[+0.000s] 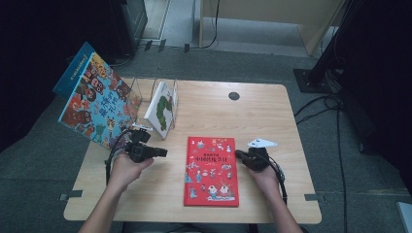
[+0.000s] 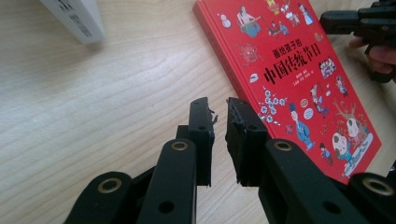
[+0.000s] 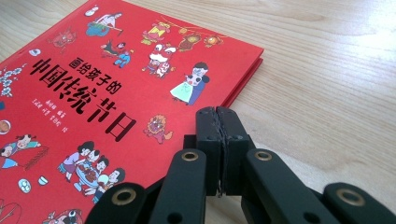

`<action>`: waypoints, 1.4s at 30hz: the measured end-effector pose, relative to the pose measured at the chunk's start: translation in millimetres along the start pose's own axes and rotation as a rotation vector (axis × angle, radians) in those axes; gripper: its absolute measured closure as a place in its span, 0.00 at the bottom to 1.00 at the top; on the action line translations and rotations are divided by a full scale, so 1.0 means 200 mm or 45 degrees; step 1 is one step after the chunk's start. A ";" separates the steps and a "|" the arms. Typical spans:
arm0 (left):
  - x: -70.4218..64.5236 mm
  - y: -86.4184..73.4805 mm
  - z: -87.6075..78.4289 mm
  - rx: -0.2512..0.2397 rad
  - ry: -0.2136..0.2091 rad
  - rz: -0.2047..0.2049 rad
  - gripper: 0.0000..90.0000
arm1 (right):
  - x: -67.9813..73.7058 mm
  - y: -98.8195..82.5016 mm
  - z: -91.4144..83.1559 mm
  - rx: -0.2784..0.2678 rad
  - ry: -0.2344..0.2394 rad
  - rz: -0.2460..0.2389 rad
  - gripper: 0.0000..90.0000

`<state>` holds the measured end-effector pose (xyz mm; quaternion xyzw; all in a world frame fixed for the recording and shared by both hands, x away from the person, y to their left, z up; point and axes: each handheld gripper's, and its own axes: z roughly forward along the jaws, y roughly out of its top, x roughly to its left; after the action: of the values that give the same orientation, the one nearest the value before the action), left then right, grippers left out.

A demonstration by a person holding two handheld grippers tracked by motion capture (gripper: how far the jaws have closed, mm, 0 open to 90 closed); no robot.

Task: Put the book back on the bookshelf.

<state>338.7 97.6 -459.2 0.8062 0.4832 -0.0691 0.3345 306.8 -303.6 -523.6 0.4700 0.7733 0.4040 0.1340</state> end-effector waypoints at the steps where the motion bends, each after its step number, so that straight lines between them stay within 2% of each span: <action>1: 0.00 0.00 0.01 -0.005 0.002 -0.003 0.89 | 0.00 0.00 0.00 0.004 0.007 0.001 0.99; 4: -0.01 -0.02 0.05 -0.005 -0.004 0.000 0.91 | 0.00 -0.01 -0.02 0.015 0.006 -0.003 0.99; 7: -0.03 -0.03 0.10 0.014 0.016 0.019 0.92 | 0.01 -0.03 -0.05 0.009 0.012 0.001 0.99; 15: -0.07 -0.05 0.20 0.026 -0.009 0.037 0.93 | 0.03 -0.08 -0.10 0.019 0.004 -0.006 0.98; 25: -0.15 -0.07 0.32 0.088 -0.033 0.073 0.93 | 0.11 -0.14 -0.14 0.022 0.038 -0.023 0.98; 28: -0.16 -0.07 0.33 0.105 -0.055 0.092 0.93 | 0.14 -0.14 -0.14 0.027 0.010 -0.040 1.00; 30: -0.16 -0.07 0.33 0.106 -0.056 0.089 0.93 | 0.13 -0.14 -0.14 0.023 0.026 -0.016 1.00; 34: -0.17 -0.07 0.33 0.089 -0.032 0.093 0.98 | 0.14 -0.13 -0.13 0.025 0.023 -0.013 1.00; 42: -0.13 -0.06 0.33 0.058 -0.051 0.038 1.00 | 0.13 -0.10 -0.09 0.022 0.013 -0.008 1.00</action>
<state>329.5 42.3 -503.5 0.8192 0.4626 -0.0913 0.3266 271.2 -295.3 -522.7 0.4667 0.7788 0.3993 0.1275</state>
